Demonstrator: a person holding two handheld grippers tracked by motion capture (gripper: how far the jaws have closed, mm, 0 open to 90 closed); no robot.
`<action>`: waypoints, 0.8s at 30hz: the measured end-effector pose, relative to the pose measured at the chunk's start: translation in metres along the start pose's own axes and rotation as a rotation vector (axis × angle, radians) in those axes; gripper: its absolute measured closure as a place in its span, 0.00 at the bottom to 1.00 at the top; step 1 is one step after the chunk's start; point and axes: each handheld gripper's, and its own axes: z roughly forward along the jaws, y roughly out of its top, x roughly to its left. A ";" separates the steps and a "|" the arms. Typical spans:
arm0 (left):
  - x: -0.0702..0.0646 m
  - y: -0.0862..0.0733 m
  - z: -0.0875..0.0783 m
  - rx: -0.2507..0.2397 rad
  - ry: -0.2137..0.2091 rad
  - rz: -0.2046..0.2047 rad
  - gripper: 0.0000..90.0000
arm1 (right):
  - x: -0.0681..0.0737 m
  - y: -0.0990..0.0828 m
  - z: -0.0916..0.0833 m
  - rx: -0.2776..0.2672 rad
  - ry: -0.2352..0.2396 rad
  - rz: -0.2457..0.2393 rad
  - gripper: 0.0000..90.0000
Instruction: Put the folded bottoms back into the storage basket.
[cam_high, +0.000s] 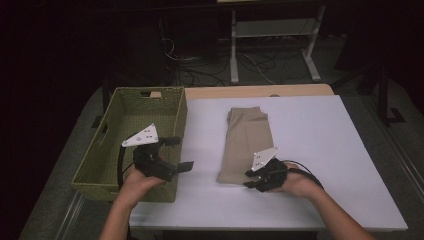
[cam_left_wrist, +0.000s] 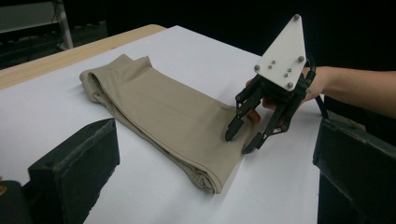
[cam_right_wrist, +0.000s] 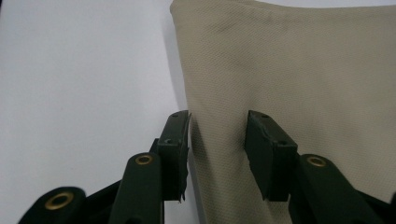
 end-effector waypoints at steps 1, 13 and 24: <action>0.000 0.000 0.000 0.000 0.000 0.000 0.01 | 0.002 0.000 0.001 0.005 -0.019 -0.025 0.66; 0.000 0.000 0.000 0.003 0.003 0.000 0.01 | 0.010 0.000 0.003 0.015 -0.087 -0.086 0.72; 0.000 0.000 0.001 0.007 0.005 -0.002 0.01 | 0.001 0.000 0.002 0.004 -0.066 -0.051 0.86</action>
